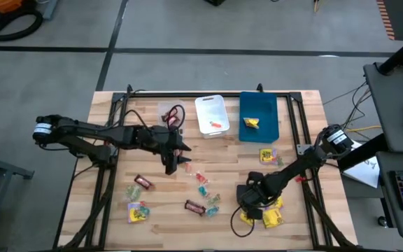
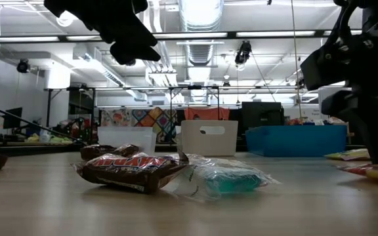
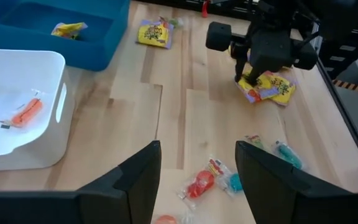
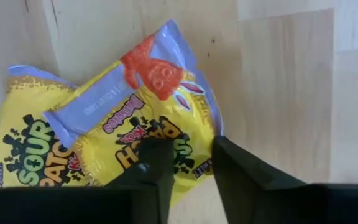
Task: Sort candy
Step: Put the bottom right yellow sour patch candy into the blue bin
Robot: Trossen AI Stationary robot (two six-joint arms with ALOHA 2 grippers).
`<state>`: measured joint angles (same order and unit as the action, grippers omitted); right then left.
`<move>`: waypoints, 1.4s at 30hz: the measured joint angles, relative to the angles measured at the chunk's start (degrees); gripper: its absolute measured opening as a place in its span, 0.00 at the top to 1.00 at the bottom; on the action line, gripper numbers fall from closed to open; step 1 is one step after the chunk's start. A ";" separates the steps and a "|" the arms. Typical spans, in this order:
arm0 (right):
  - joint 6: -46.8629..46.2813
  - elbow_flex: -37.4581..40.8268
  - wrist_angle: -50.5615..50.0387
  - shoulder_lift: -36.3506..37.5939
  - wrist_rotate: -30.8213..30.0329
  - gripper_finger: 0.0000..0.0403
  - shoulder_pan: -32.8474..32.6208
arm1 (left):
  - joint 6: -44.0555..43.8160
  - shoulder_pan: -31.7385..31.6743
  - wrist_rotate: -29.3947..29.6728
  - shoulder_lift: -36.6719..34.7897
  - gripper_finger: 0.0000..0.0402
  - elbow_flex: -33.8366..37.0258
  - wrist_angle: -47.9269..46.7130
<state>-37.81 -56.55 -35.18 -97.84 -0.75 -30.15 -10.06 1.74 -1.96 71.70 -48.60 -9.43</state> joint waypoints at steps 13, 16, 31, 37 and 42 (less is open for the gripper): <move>4.84 0.27 -0.11 1.73 0.30 0.97 0.11 | -2.94 2.76 0.00 0.09 0.53 0.00 0.00; 5.84 0.37 -0.52 3.82 -0.68 0.98 0.11 | -3.72 3.48 0.00 0.09 0.53 0.00 0.00; 10.93 0.03 -2.57 18.45 -28.95 0.98 6.10 | -7.53 6.14 -0.06 -0.07 0.53 -0.30 -4.68; 15.47 -0.20 -3.53 24.95 -37.38 0.98 19.62 | -10.49 6.55 -0.04 -0.20 0.53 -1.42 -9.79; 15.31 -0.17 -3.92 26.51 -41.37 0.98 35.27 | -11.65 7.71 -0.07 -0.22 0.53 -1.42 -10.34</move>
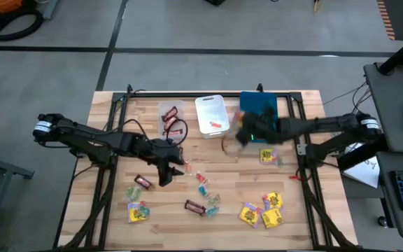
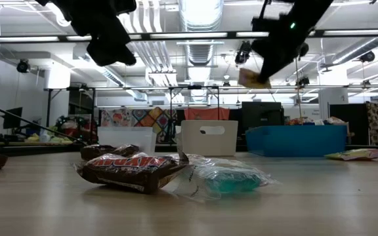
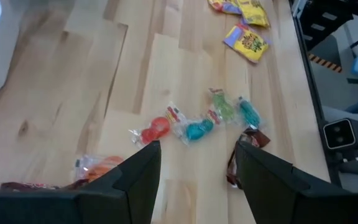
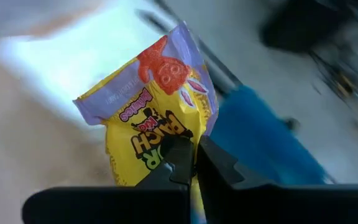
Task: Sort candy
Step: Put the bottom right yellow sour patch candy into the blue bin, then put the center orange jelly candy into the white bin
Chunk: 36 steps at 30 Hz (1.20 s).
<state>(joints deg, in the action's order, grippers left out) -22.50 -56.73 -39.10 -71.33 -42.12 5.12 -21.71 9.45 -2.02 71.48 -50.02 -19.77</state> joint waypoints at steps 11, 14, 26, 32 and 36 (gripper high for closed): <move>1.62 0.20 -4.03 -5.99 11.57 0.98 31.08 | -1.53 2.58 0.04 0.02 0.53 0.00 -0.83; 2.87 0.28 -3.77 -8.77 15.16 0.98 34.34 | -1.49 3.03 0.07 0.04 0.53 0.00 -0.81; 3.04 0.28 -2.04 -13.68 15.16 0.86 35.04 | -1.38 4.16 1.57 0.20 0.53 0.33 -0.10; 3.04 0.28 -2.18 -12.25 15.14 0.78 34.64 | -1.36 6.24 2.39 0.22 0.53 0.66 1.44; 3.04 0.28 -2.40 -9.50 15.20 0.75 33.43 | -1.38 8.38 6.52 0.22 0.53 0.68 1.49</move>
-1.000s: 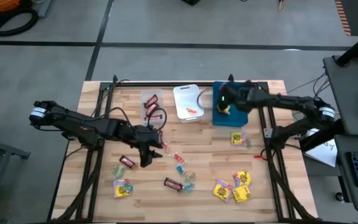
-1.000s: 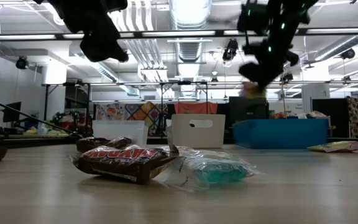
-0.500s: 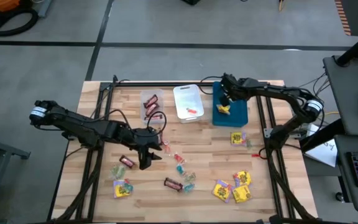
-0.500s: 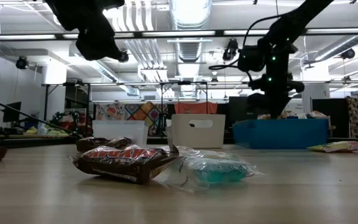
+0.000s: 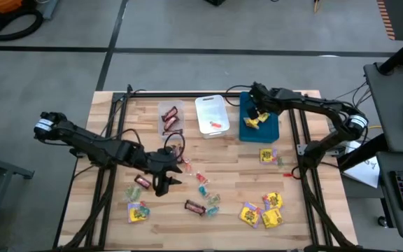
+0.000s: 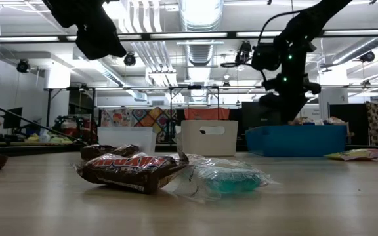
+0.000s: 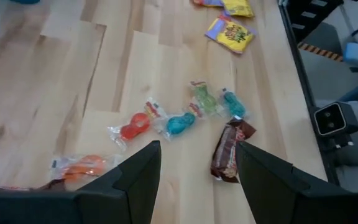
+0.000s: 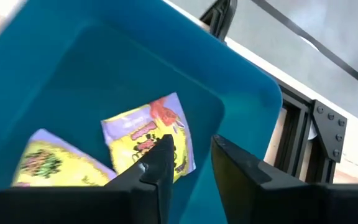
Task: Sort candy
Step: Put the center orange jelly candy into the white bin
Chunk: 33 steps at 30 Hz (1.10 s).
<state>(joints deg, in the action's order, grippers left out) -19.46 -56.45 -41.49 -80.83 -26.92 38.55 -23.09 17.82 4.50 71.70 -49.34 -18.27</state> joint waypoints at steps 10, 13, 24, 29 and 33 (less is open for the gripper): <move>-0.29 0.00 -0.46 10.20 7.60 0.76 -8.81 | 5.07 2.56 1.51 4.19 0.53 0.02 6.28; -1.81 0.00 -0.95 13.18 8.07 0.76 -13.48 | 7.40 2.55 1.52 6.51 0.53 0.00 7.23; -9.06 0.00 -2.74 16.99 8.16 0.76 -34.07 | 22.51 2.54 1.71 16.17 0.53 0.00 13.27; -14.15 0.00 -3.04 16.98 8.14 0.76 -42.87 | 26.11 2.18 3.74 20.71 0.53 0.00 15.73; -17.79 0.00 -2.98 16.97 8.05 0.76 -48.74 | 26.86 1.55 7.20 24.79 0.53 -0.13 19.48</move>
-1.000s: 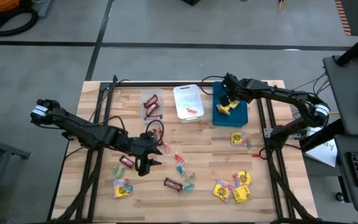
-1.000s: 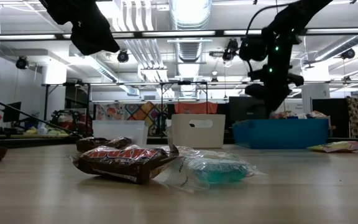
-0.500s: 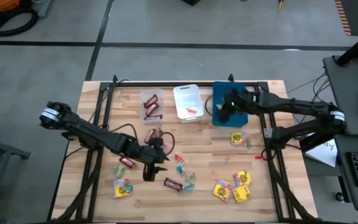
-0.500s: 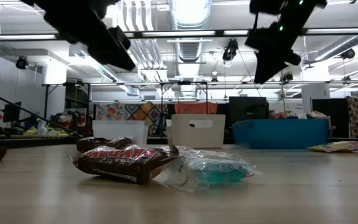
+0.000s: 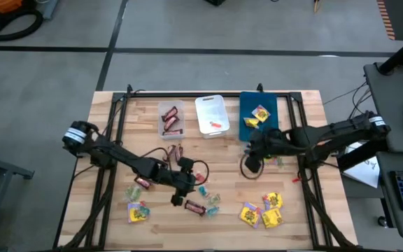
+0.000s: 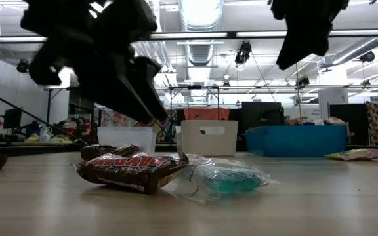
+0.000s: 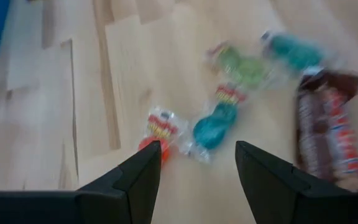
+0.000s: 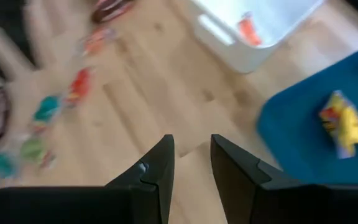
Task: Sort candy
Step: Put the center orange jelly candy into the white bin
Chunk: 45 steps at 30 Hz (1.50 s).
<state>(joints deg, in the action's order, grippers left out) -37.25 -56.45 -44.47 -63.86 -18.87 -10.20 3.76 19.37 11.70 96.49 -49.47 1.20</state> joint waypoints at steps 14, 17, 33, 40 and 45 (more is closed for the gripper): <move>-9.68 0.46 0.20 -0.07 -3.97 0.75 -10.89 | 9.04 -4.20 0.43 5.58 0.53 0.00 4.12; -10.37 0.88 0.26 -0.07 -4.29 0.76 -11.64 | 9.27 -5.11 0.36 5.92 0.53 0.02 4.16; -12.24 3.28 1.90 -0.11 -5.18 0.76 -12.31 | 10.78 -7.69 -4.78 5.92 0.53 0.52 6.29; -12.09 3.28 1.90 -0.11 -5.18 0.76 -12.31 | 10.78 -8.18 -5.30 5.92 0.53 0.78 6.76; -11.78 3.28 1.92 -0.11 -5.18 0.76 -12.31 | 10.78 -8.26 -6.25 5.92 0.53 1.29 7.40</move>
<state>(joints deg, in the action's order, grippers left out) -49.04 -53.17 -42.54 -63.96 -24.05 -22.50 14.55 11.11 5.45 102.41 -48.18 8.60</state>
